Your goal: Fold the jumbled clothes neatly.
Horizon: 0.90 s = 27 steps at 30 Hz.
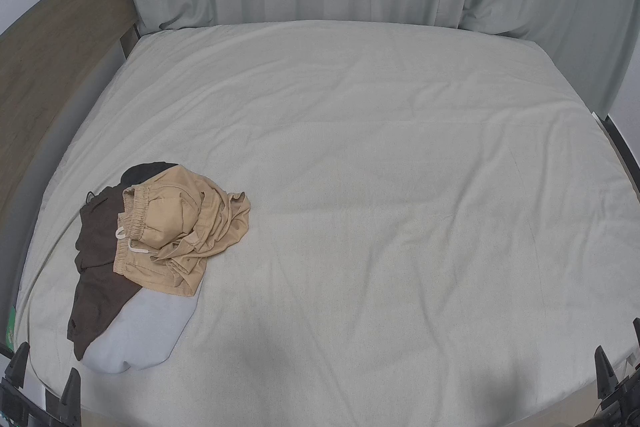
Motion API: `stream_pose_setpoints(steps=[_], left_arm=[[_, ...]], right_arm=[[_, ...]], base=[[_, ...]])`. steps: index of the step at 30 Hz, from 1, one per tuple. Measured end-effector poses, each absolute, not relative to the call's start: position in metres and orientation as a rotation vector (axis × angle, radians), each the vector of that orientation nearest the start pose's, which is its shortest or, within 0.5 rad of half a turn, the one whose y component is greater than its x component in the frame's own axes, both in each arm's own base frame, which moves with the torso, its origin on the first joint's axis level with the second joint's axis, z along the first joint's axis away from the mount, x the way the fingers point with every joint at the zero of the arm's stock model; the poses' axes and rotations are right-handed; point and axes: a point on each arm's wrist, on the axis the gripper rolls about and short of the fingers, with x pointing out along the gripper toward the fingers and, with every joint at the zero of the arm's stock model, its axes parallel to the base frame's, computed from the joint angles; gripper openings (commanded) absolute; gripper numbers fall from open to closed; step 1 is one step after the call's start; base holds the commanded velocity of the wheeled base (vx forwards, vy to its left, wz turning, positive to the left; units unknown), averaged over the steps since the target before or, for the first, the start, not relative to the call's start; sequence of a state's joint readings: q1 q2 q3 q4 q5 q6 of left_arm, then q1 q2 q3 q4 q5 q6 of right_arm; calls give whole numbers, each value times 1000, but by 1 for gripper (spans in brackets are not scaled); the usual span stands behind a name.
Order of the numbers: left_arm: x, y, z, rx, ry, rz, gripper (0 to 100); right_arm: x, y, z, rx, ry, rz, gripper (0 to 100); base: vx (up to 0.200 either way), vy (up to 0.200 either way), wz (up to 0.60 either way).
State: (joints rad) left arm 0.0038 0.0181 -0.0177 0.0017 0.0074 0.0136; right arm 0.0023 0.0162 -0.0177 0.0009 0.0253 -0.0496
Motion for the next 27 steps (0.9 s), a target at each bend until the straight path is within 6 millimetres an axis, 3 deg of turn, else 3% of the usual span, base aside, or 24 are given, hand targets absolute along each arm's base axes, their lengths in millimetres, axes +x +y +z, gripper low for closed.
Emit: stream_pose_setpoints(steps=[27], left_arm=[[-23,0,81,-25,-1,12,100]], right_arm=[[-23,1,81,-50,-2,29,100]], base=[[0,0,0]])
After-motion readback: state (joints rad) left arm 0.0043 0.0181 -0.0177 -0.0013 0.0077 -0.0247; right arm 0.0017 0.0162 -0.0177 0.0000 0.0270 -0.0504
